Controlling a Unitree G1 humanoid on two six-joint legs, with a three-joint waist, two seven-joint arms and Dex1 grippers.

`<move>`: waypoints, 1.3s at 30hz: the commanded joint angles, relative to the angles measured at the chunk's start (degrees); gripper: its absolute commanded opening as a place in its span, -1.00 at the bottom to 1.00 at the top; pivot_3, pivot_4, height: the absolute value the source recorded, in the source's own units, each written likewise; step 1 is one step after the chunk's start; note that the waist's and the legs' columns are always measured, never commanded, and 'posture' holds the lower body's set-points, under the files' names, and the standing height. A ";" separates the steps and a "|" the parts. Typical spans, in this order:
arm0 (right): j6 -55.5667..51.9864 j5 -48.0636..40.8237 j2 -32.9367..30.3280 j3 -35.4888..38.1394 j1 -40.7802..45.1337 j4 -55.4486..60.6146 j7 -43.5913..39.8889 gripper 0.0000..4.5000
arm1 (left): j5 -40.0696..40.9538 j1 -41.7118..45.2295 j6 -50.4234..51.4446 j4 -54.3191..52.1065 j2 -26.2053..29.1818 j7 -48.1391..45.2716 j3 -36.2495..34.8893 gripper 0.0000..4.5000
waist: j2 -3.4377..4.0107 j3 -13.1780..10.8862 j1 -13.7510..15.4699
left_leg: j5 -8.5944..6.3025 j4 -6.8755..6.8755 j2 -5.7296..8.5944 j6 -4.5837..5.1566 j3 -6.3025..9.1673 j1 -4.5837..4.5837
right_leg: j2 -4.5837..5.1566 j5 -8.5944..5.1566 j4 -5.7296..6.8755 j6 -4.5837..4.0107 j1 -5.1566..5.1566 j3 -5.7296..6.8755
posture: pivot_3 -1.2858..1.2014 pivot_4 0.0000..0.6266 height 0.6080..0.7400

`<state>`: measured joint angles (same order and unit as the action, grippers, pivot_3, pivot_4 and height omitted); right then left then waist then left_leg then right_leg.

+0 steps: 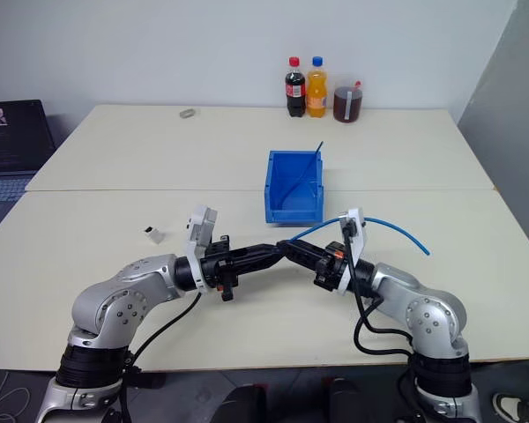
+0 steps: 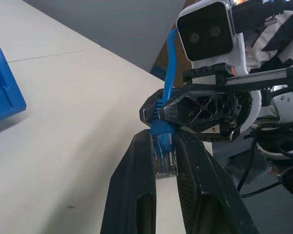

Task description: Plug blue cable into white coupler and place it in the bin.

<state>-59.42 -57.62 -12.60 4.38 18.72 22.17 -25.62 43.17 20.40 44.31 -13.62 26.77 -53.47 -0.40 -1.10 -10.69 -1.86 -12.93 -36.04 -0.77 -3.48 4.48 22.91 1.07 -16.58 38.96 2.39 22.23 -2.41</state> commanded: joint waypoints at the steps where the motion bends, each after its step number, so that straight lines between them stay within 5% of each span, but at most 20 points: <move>1: -0.90 -3.86 -0.20 -0.57 0.75 2.13 -0.76 -0.95 | -0.31 0.42 -1.74 -0.39 -0.35 0.78 -0.65 -0.88 | 0.00 0.00 0.00 | 0.00 0.00 0.00 0.00 0.00 0.00 | 0.00 0.00 0.00 0.00 0.00 0.00 | 0.03 -0.52 1.00; 4: -1.03 -4.22 -0.37 -0.72 0.63 2.31 -0.76 -0.96 | -0.51 0.37 -2.14 -0.28 -0.34 0.57 -0.41 -0.88 | 0.00 0.00 0.00 | 0.00 0.00 0.00 0.00 0.00 0.00 | 0.00 -0.01 0.00 0.01 0.00 0.00 | 0.03 -0.52 1.00; 8: -0.69 -4.16 -0.77 -1.18 0.43 2.58 -0.63 -0.96 | -1.89 0.05 -2.71 -0.05 0.75 -0.37 0.62 -0.37 | 0.00 0.00 -0.02 | 0.00 0.01 0.00 0.00 0.00 0.00 | 0.00 -0.01 0.00 0.01 0.01 0.00 | 0.03 -0.52 1.00; 23: 4.48 1.25 -4.35 -3.35 0.27 1.87 -2.60 -0.96 | -7.60 -9.58 -9.04 -6.04 7.42 -0.61 -1.13 1.00 | 0.03 -0.02 -0.05 | 0.00 0.08 -0.02 0.00 -0.03 0.01 | 0.00 -0.06 -0.04 0.02 0.05 -0.04 | 0.03 -0.52 1.00; 28: 6.67 4.03 -6.24 -3.81 -0.13 1.19 -4.23 -0.96 | -10.40 -20.44 -11.89 -10.56 8.05 3.84 -3.84 1.00 | 0.03 -0.02 -0.12 | -0.01 0.10 -0.05 0.00 -0.05 0.01 | 0.01 -0.08 -0.06 0.01 0.06 -0.05 | 0.03 -0.52 1.00; 34: 9.00 7.20 -7.22 -5.46 -0.65 0.07 -6.26 -0.97 | -26.81 -27.78 -22.35 -7.47 -5.77 32.75 -10.22 1.00 | 0.01 -0.04 0.29 | -0.01 0.11 -0.04 0.00 0.00 0.02 | 0.09 -0.11 -0.10 -0.03 0.04 -0.04 | 0.03 -0.52 1.00; 39: 9.97 8.52 -7.48 -6.44 -0.06 -0.62 -7.74 -0.97 | -34.35 -27.86 -21.57 -6.35 -12.54 47.20 -12.09 1.00 | 0.00 -0.04 0.37 | -0.01 0.08 -0.02 0.00 0.04 0.01 | 0.06 -0.11 -0.07 0.07 0.01 0.02 | 0.03 -0.52 1.00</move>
<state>-51.01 -49.56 -19.88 -1.97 18.14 21.06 -32.12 12.27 -7.93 22.88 -19.73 16.80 -13.37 -11.12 -1.10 -10.72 -1.49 -12.94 -35.97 -0.78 -3.49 4.51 22.92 1.13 -16.68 38.89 2.47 22.24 -2.40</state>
